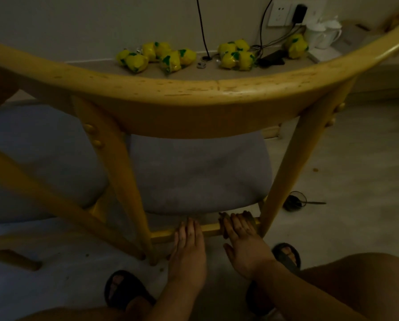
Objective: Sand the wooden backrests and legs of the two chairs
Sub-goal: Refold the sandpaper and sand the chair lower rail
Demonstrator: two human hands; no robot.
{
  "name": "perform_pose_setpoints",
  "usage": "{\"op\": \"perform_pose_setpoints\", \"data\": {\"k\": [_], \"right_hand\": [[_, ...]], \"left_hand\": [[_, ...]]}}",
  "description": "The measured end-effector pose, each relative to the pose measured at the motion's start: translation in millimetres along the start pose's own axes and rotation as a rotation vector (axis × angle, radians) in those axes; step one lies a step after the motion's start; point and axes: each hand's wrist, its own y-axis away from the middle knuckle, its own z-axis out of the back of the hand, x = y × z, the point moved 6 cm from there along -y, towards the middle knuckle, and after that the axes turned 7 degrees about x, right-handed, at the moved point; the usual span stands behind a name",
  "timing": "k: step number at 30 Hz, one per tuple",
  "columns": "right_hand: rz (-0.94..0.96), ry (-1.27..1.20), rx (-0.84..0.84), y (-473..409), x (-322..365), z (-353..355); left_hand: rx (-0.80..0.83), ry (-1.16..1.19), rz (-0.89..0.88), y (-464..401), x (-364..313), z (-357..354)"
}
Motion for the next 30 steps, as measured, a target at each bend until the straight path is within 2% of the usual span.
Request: {"op": "perform_pose_setpoints", "data": {"k": [5,8,11,14,16,20,24,28,30], "right_hand": [[-0.165,-0.092,0.001,-6.0,2.0,4.9],[-0.069,-0.05,0.016,-12.1,31.4,-3.6],[0.021,-0.062,0.039,-9.4,14.1,-2.5],[-0.118,-0.201,0.027,-2.8,-23.6,3.3],[-0.183,-0.235,0.031,-5.1,-21.5,3.7],[-0.117,-0.136,0.032,-11.3,7.4,-3.1],[-0.047,-0.133,0.055,-11.0,-15.8,7.7],[-0.15,-0.151,0.029,-13.5,-16.3,13.4],[-0.133,-0.108,0.039,-15.6,3.3,8.1]], "left_hand": [[0.001,0.002,-0.008,-1.2,-2.3,2.1],[0.026,0.0,0.002,-2.1,-2.4,-1.9],[0.057,0.023,0.015,-3.6,-3.7,-4.3],[0.028,0.039,0.005,-3.2,-6.5,-1.9],[0.022,0.043,0.008,-3.6,-6.8,-0.2],[0.03,0.032,0.025,0.0,-3.2,0.2],[0.023,0.029,0.013,1.0,-7.4,1.7],[0.02,0.04,-0.003,1.2,-11.5,1.5],[0.015,0.039,-0.004,3.0,-10.7,0.9]]}}
